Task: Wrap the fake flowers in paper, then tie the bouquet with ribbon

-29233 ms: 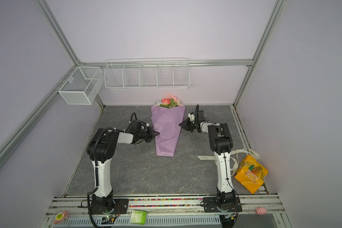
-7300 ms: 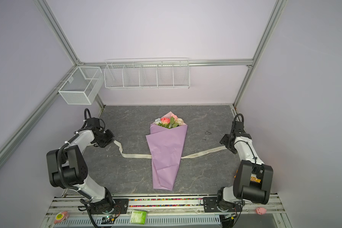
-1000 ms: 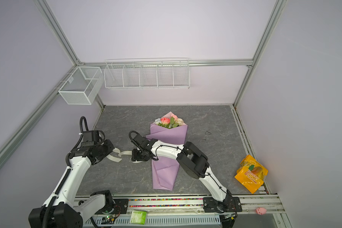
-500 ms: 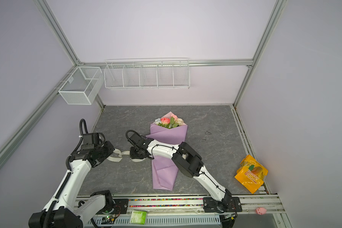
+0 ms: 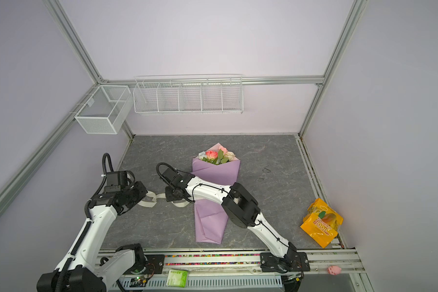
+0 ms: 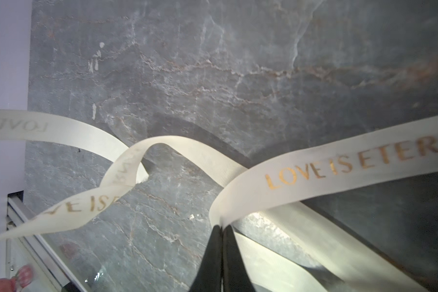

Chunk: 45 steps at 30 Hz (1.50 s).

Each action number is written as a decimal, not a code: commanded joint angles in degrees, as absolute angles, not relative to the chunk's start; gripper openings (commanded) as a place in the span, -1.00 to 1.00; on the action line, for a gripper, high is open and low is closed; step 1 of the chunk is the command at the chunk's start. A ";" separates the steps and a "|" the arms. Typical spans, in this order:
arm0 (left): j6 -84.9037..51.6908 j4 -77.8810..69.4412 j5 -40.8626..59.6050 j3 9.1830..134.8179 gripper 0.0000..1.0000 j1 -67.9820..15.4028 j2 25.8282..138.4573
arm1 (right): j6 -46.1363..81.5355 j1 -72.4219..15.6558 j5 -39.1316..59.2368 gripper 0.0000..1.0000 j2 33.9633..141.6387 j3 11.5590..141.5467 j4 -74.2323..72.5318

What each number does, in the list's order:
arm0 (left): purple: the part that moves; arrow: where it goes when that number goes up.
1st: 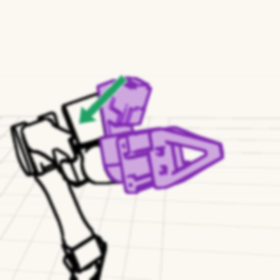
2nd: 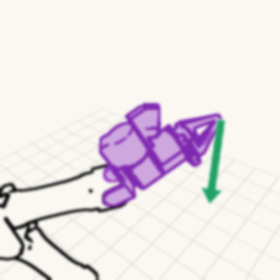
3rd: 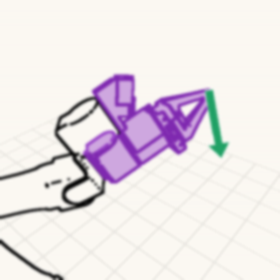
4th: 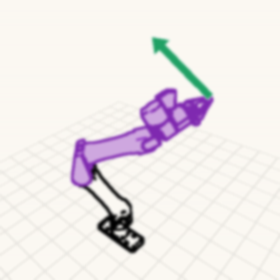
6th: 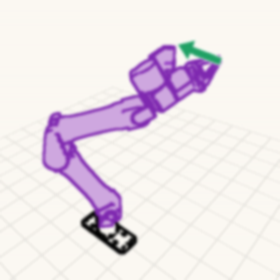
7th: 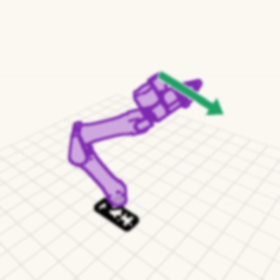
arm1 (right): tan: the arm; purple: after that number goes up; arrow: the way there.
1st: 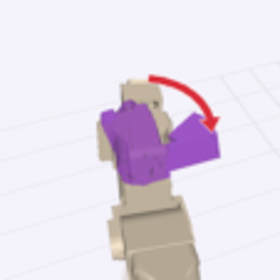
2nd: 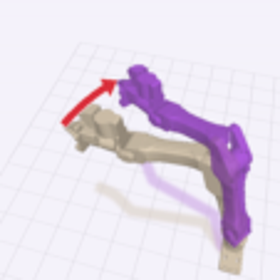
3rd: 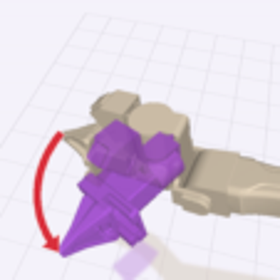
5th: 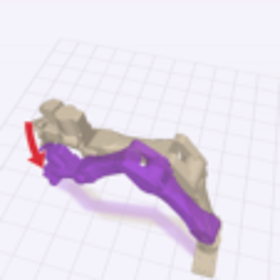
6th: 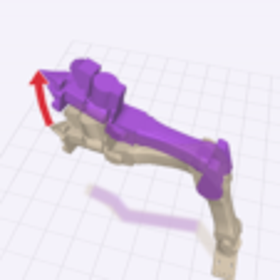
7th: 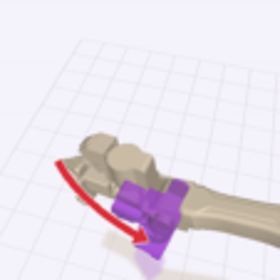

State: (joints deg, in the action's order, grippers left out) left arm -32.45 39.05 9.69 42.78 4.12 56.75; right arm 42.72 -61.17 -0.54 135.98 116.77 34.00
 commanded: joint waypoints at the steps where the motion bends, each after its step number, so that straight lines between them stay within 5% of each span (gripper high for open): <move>1: -31.64 38.20 13.28 41.14 -1.00 4.36 54.20 | 36.10 -60.00 -1.36 -0.86 133.06 120.86 36.24; 11: -31.84 37.44 15.09 38.39 -1.00 4.35 44.73 | 27.77 -57.63 14.50 -0.82 147.01 143.66 39.24; 19: -30.59 32.56 21.79 39.18 -1.00 4.39 40.69 | 25.64 -55.80 21.28 -0.18 143.09 140.26 43.57; 27: -27.44 28.77 31.17 47.91 -1.00 3.19 47.74 | 20.41 -53.15 11.69 0.07 118.64 113.28 36.88; 34: -21.62 29.64 32.95 62.45 -1.00 -11.37 60.62 | 19.39 -45.82 3.03 0.07 91.89 73.86 7.07; 45: -12.48 37.96 38.25 78.48 -1.00 -24.08 76.54 | -1.43 -44.29 1.22 0.20 85.26 61.23 -5.78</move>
